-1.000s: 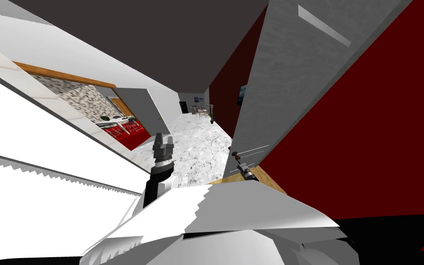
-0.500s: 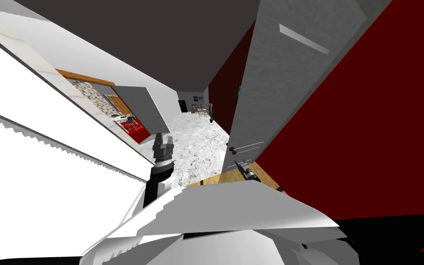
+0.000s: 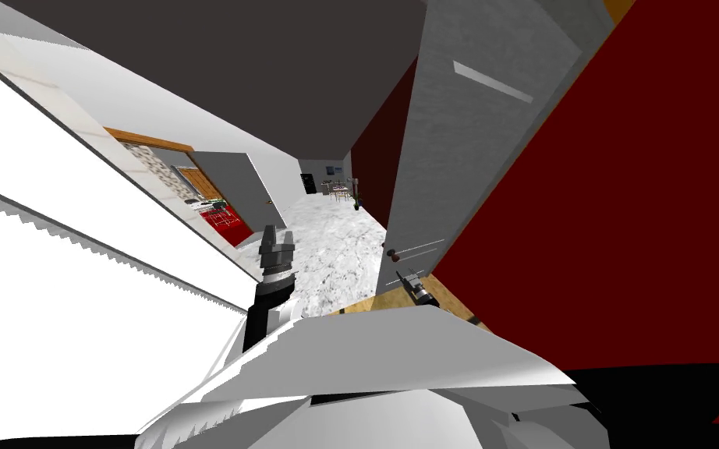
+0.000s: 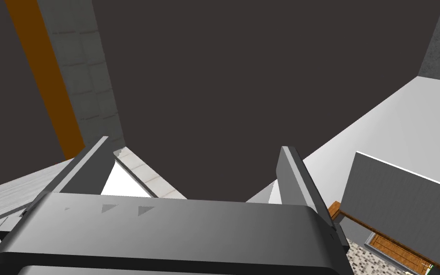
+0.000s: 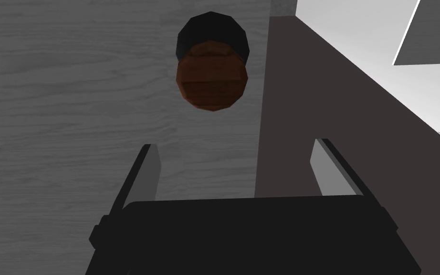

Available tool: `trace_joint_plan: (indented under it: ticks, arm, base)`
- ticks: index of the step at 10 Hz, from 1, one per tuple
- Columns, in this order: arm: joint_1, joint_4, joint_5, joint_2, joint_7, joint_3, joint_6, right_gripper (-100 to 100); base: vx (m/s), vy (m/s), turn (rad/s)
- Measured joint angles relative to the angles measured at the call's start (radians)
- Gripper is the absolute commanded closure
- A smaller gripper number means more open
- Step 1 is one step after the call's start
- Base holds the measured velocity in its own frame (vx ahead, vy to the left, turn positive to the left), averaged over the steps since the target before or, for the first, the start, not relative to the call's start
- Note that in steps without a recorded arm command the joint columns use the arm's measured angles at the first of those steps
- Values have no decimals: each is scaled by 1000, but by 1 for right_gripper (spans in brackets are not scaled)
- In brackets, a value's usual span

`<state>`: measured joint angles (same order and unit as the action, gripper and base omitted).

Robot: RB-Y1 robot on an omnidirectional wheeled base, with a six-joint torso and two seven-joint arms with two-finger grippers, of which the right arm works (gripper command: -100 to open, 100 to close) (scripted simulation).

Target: Pull the door open

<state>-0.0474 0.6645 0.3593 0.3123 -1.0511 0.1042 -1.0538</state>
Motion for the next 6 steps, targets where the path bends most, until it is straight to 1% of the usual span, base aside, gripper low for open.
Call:
trace_joint_plan:
  ticks: [2, 3, 4, 5, 6]
  arm:
    - [34, -33, -20, 0, -15, -30, -3, -100]
    - [46, -39, -31, 1, -20, -48, 0, -100]
    - [45, -28, -40, 0, -24, -66, 12, -100]
    - [50, -22, -48, 1, -27, -80, 22, -100]
    - [63, -36, -53, 1, -31, -86, 19, -100]
  base:
    - [199, 44, -101]
    - [179, 8, -152]
    - [151, -15, -64]
    - [88, -19, 20]
    - [29, -9, 9]
